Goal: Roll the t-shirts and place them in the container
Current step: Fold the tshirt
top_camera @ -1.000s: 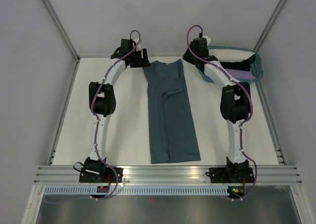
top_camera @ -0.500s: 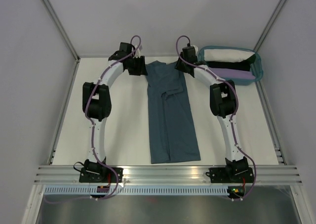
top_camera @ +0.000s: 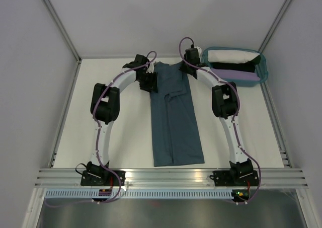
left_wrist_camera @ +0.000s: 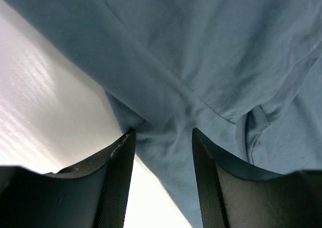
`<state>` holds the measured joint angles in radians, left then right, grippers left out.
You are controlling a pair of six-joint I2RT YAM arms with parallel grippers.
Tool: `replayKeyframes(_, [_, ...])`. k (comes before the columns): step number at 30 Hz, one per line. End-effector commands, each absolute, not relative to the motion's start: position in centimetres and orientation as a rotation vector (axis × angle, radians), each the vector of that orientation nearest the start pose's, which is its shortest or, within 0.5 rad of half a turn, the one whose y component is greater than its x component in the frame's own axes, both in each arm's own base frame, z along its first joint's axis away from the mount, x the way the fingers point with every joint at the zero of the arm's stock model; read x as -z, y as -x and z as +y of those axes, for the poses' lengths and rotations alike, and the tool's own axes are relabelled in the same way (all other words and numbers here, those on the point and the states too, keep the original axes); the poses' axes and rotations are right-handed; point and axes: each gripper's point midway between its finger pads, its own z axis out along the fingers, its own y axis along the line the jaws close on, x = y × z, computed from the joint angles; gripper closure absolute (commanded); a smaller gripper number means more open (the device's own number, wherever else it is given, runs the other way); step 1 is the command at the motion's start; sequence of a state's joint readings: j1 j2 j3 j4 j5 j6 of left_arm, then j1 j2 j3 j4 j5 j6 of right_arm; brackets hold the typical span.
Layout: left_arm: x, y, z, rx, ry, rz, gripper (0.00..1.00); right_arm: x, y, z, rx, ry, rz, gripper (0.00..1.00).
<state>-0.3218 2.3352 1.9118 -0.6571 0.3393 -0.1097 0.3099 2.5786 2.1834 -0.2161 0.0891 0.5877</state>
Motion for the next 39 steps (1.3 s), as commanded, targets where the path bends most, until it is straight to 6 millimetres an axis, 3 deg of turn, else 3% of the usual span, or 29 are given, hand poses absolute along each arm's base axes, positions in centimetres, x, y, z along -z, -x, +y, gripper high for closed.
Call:
replayKeyframes(1, [-3.1, -48.7, -21.7, 0.554, -0.406, 2.627, 0.46, -5.6, -66.0, 21.7, -0.439, -0.368, 2.109, 0.68])
replayKeyframes(8, [-5.8, -47.7, -21.5, 0.594, -0.418, 2.59, 0.46, -4.6, -66.3, 22.2, -0.47, -0.385, 2.113, 0.77])
replayKeyframes(13, [-4.5, -49.0, -19.5, 0.542, -0.318, 2.614, 0.46, -4.6, -66.3, 21.4, -0.495, -0.455, 2.116, 0.99])
replayKeyframes(23, [-4.0, -49.3, -19.8, 0.557, -0.3, 2.623, 0.47, -8.7, -66.3, 20.7, -0.474, -0.416, 2.042, 1.0])
replayKeyframes(28, [-2.0, -48.5, -21.7, 0.62, -0.3, 2.668, 0.48, -10.2, -65.9, 20.3, -0.477, -0.411, 2.008, 1.0])
replayKeyframes(31, [-1.1, -48.1, -22.8, 0.656, -0.312, 2.687, 0.6, -10.5, -65.8, 20.1, -0.464, -0.408, 2.003, 1.0])
replayKeyframes(33, [-0.8, -48.1, -22.9, 0.666, -0.299, 2.695, 0.84, -10.4, -65.7, 20.0, -0.457, -0.412, 2.009, 1.0])
replayKeyframes(35, [-0.7, -48.1, -22.7, 0.659, -0.297, 2.696, 0.97, -10.2, -65.5, 19.5, -0.447, -0.427, 2.016, 1.0])
replayKeyframes(39, [-1.0, -47.9, -22.3, 0.655, -0.294, 2.698, 0.98, -10.0, -65.4, 18.2, -0.41, -0.445, 2.028, 1.0])
